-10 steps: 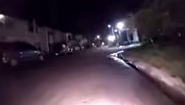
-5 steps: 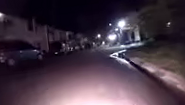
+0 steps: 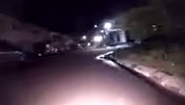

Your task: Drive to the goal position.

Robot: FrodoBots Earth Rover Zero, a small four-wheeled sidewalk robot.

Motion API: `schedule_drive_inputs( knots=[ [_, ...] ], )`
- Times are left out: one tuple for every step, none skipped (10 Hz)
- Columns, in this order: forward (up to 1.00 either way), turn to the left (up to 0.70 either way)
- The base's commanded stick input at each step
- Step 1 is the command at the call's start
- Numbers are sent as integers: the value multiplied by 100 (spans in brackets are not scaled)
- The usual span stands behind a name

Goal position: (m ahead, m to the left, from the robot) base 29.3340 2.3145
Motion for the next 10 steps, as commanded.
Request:
schedule_drive_inputs(
  knots=[
    [70, 0],
    [70, 0],
    [70, 0],
    [70, 0],
    [70, 0],
    [70, 0],
    [70, 0],
    [70, 0],
    [70, 0],
    [70, 0]
  ],
)
